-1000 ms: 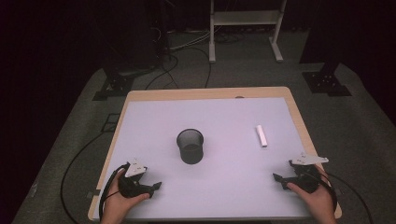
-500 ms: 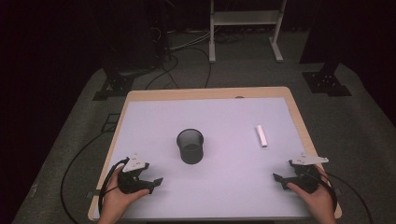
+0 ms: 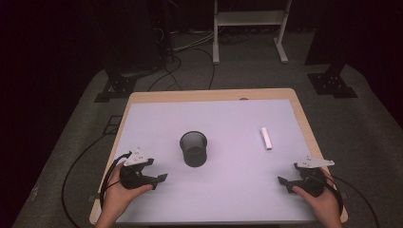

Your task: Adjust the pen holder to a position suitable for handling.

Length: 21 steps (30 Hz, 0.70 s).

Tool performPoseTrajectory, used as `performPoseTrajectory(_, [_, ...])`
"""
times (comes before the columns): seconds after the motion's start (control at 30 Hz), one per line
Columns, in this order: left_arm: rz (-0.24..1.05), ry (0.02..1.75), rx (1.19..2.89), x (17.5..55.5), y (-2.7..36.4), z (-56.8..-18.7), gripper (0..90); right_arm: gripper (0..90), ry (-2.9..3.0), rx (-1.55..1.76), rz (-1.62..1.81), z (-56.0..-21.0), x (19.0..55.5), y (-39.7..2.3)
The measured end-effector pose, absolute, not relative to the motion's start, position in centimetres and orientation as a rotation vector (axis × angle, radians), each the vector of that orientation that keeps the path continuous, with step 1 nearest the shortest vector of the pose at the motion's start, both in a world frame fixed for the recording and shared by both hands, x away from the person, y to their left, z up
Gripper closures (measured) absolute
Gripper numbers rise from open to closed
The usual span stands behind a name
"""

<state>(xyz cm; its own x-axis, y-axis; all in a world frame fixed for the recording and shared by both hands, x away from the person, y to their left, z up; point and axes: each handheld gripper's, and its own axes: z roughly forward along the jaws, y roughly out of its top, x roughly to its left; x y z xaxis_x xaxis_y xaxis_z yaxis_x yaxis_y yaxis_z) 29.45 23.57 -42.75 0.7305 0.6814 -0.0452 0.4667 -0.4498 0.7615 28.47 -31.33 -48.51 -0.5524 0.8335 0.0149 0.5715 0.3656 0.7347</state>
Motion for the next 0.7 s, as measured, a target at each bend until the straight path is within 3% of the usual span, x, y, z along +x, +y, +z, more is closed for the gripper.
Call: performPoseTrajectory(0.7, [0.351, 0.812, 2.123, 32.0, 21.8, -39.6, 22.5, 11.5, 2.272, 1.228, 1.005, -48.5, 28.5, -31.3])
